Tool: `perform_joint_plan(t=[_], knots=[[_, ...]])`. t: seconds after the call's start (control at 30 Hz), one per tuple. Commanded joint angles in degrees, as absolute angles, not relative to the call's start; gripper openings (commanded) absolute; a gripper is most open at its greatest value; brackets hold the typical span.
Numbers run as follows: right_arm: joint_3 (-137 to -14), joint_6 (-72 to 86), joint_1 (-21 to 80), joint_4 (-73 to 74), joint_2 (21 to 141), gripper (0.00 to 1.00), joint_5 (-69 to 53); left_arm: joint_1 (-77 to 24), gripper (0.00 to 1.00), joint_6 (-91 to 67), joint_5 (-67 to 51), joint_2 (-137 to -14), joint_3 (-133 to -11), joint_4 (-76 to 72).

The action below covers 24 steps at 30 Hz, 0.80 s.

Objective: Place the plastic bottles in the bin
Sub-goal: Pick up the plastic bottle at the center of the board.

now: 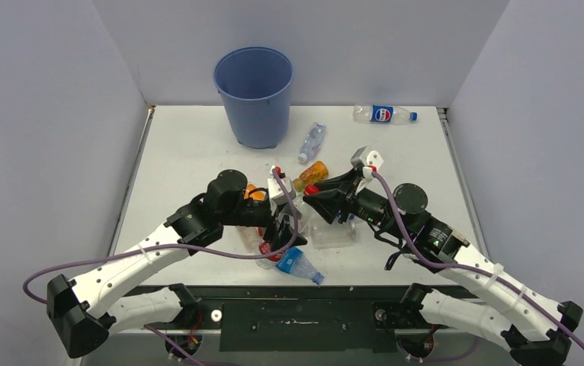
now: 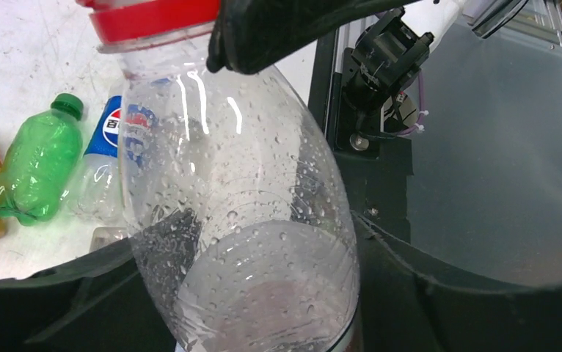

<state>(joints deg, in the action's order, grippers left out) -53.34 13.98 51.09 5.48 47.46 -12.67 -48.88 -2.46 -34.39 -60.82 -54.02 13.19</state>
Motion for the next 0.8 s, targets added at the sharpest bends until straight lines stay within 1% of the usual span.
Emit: perform_joint_plan(t=[0.0, 0.07, 0.1, 0.13, 0.17, 0.2, 0.23, 0.27, 0.3, 0.33, 0.37, 0.43, 0.5, 0.6, 0.7, 0.77], knots=[[-52.41, 15.68, 51.99, -2.09, 47.94, 0.05, -15.18, -49.13, 0.65, -2.59, -36.69, -58.31, -53.83, 7.76], [-52.66, 16.09, 52.17, -2.44, 48.35, 0.05, -15.37, -49.18, 0.57, -2.39, -37.03, -58.00, -53.10, 7.29], [-52.79, 16.27, 52.19, -2.41, 48.43, 0.05, -15.38, -49.15, 0.52, -2.30, -37.06, -57.89, -52.97, 7.03], [-52.88, 16.44, 52.28, -2.39, 48.43, 0.06, -15.38, -49.20, 0.44, -2.35, -37.09, -57.79, -52.65, 6.65], [-52.91, 16.72, 52.44, -2.43, 48.38, 0.14, -15.24, -49.14, 0.38, -2.37, -37.12, -57.68, -52.37, 6.09], [-52.98, 17.03, 52.47, -2.18, 48.28, 0.31, -14.95, -49.20, 0.30, -2.42, -36.90, -57.54, -52.11, 5.73], [-53.18, 17.45, 52.47, -1.82, 48.07, 0.55, -14.40, -49.19, 0.22, -2.52, -36.36, -57.30, -51.80, 5.20], [-53.57, 17.83, 52.46, -1.15, 47.77, 0.74, -13.46, -49.17, 0.15, -2.59, -35.24, -56.97, -51.56, 4.41], [-53.79, 18.16, 52.47, -0.42, 47.11, 0.87, -12.17, -49.18, 0.11, -2.67, -33.26, -56.42, -51.40, 3.94], [-53.99, 18.33, 52.43, 0.67, 46.32, 0.96, -10.68, -49.15, 0.08, -3.27, -30.66, -55.58, -51.15, 2.90], [-54.12, 18.19, 52.42, 2.35, 45.29, 0.90, -9.25, -49.06, 0.06, -3.55, -27.82, -54.57, -50.82, 1.82], [-53.95, 17.58, 52.43, 4.83, 42.54, 0.90, -5.87, -49.09, 0.05, -3.43, -22.38, -51.45, -49.61, -1.87], [-52.43, 17.27, 52.47, 6.58, 38.79, 0.90, -1.61, -49.02, 0.00, -2.75, -16.32, -48.01, -47.92, -7.42], [-47.36, 16.90, 52.43, 6.63, 32.15, 0.90, 6.64, -48.38, 0.00, -1.93, -5.99, -45.56, -47.59, -15.40], [-41.66, 18.33, 52.47, 5.31, 26.83, 0.90, 12.68, -46.52, 0.00, -1.09, 0.85, -49.94, -54.55, -19.61], [-38.20, 19.70, 52.45, 4.44, 24.67, 0.90, 14.72, -43.26, 0.00, -0.71, 2.53, -54.56, -60.03, -21.51]])
